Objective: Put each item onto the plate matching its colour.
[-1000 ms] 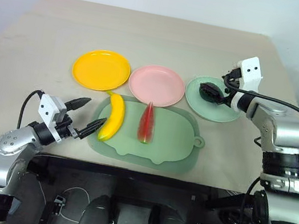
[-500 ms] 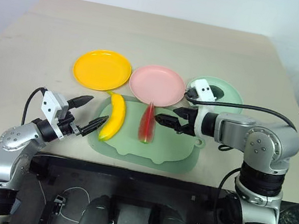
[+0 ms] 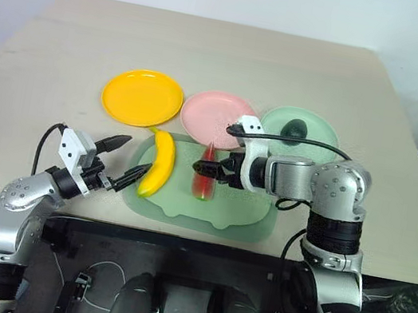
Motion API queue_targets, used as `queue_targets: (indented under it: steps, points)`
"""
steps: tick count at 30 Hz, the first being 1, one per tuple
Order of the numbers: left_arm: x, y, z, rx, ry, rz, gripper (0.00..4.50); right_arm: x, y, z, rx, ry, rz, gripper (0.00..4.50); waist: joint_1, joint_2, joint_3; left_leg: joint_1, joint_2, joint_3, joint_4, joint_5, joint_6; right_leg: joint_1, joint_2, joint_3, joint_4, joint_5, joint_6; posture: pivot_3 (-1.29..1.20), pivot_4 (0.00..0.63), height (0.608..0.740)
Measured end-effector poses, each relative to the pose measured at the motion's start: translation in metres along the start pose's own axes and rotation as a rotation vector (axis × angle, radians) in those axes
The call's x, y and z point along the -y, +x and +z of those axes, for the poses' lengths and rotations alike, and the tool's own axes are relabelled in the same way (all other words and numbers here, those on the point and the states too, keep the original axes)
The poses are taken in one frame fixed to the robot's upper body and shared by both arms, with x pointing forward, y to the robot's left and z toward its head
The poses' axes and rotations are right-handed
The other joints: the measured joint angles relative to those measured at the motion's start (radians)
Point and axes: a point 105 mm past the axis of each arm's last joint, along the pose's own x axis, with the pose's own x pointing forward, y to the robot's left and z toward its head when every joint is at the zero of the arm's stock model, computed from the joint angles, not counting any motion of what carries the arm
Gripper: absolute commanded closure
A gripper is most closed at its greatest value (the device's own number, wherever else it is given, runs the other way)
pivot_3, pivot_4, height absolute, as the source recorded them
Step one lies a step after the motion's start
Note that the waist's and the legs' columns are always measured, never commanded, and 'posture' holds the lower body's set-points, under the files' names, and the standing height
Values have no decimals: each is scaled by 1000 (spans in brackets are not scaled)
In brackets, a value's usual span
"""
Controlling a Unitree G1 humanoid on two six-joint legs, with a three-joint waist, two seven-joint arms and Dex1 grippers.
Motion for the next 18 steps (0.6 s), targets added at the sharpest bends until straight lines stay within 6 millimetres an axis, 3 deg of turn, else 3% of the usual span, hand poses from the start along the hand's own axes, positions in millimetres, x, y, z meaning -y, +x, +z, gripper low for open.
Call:
queue_targets:
  steps: [7, 17, 18]
  points:
    - [0, 0, -1, -5, 4, 3, 0, -7, 14, -7, -102, -150, -89, 24, -3, 0, 0, 0, 1, 0, 0, 0, 0, -1, 0, 0, 0, 0, 0, 0, 150, 695]
    - [2, 1, -3, -6, 6, 2, 0, -8, 14, -11, -175, -364, -125, 24, 0, 0, 0, 0, 1, 0, 0, 0, 0, -1, 0, 0, 0, 0, 0, 0, 150, 695]
    - [2, 1, -3, -4, 8, 2, 0, -9, 15, -12, -178, -385, -126, 192, -1, 0, 0, 0, 1, 0, 0, 0, 0, -1, 0, 0, 0, 0, 0, 0, 150, 695]
